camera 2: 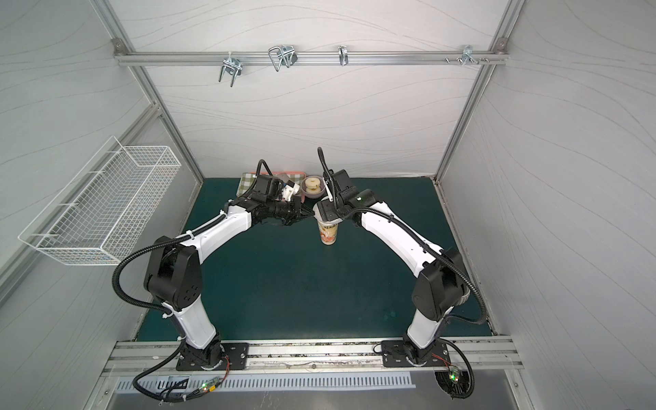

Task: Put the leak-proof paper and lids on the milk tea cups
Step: Adjust the leak-proof paper on the cup, then secure the cup lid on the cup.

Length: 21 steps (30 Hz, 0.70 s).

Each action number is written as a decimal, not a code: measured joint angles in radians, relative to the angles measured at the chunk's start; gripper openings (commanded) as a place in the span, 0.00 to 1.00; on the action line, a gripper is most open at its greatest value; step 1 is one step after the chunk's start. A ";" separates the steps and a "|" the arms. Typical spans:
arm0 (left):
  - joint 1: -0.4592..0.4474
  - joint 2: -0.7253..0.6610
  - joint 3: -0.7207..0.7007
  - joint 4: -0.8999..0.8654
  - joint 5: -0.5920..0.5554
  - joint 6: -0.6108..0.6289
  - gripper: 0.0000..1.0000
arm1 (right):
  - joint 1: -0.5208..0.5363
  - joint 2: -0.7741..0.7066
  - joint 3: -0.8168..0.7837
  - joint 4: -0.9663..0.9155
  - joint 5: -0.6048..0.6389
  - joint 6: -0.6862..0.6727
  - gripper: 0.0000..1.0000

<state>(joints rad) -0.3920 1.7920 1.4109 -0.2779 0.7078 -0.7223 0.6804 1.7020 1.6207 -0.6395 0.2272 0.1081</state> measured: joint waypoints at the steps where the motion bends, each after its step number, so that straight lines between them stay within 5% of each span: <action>1: 0.000 0.000 0.000 0.000 0.000 0.000 0.00 | 0.000 0.003 0.002 0.000 -0.002 0.000 0.80; 21: 0.000 0.000 -0.002 -0.004 -0.016 0.023 0.00 | 0.008 0.039 0.001 0.001 -0.019 0.000 0.80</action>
<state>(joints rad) -0.3920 1.7920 1.4094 -0.2817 0.6914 -0.6991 0.6880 1.7412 1.6218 -0.6388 0.2085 0.1081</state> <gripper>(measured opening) 0.047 0.799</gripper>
